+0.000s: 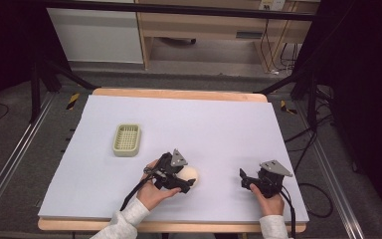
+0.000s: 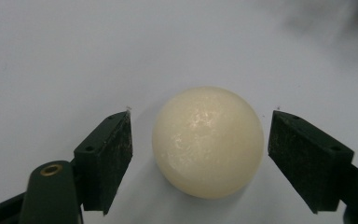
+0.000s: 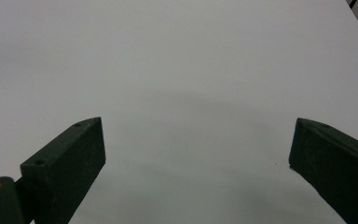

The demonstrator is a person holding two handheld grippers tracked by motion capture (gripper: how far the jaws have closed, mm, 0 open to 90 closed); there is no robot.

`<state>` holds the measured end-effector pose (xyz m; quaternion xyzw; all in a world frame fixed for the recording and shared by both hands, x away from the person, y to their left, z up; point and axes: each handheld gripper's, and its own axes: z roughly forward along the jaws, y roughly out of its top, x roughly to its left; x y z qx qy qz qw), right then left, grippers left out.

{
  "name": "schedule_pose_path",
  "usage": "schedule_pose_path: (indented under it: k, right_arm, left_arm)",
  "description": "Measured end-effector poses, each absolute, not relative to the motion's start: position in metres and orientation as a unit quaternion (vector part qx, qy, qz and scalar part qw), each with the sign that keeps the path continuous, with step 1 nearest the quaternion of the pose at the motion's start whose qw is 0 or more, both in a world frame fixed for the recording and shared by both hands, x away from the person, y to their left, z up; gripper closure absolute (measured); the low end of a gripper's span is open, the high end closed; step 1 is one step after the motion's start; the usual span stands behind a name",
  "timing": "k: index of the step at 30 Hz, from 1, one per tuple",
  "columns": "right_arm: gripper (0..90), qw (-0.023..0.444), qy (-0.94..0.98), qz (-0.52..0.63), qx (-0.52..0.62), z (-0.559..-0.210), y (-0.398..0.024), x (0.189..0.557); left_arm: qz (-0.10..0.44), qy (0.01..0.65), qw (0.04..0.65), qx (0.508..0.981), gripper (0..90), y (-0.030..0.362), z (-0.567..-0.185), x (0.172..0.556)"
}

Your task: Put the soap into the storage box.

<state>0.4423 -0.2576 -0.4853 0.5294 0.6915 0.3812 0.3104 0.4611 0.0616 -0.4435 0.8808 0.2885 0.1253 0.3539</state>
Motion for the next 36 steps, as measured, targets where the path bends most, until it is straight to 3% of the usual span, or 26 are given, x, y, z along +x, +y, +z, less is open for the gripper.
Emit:
schedule_pose_path:
  k: [36]
  right_arm:
    - [4.1, 0.313, 0.694, 0.376, 0.528, -0.486, -0.256, 0.443]
  left_arm:
    - [0.111, 0.282, 0.319, 0.898, 20.0, 0.046, -0.461, 0.469]
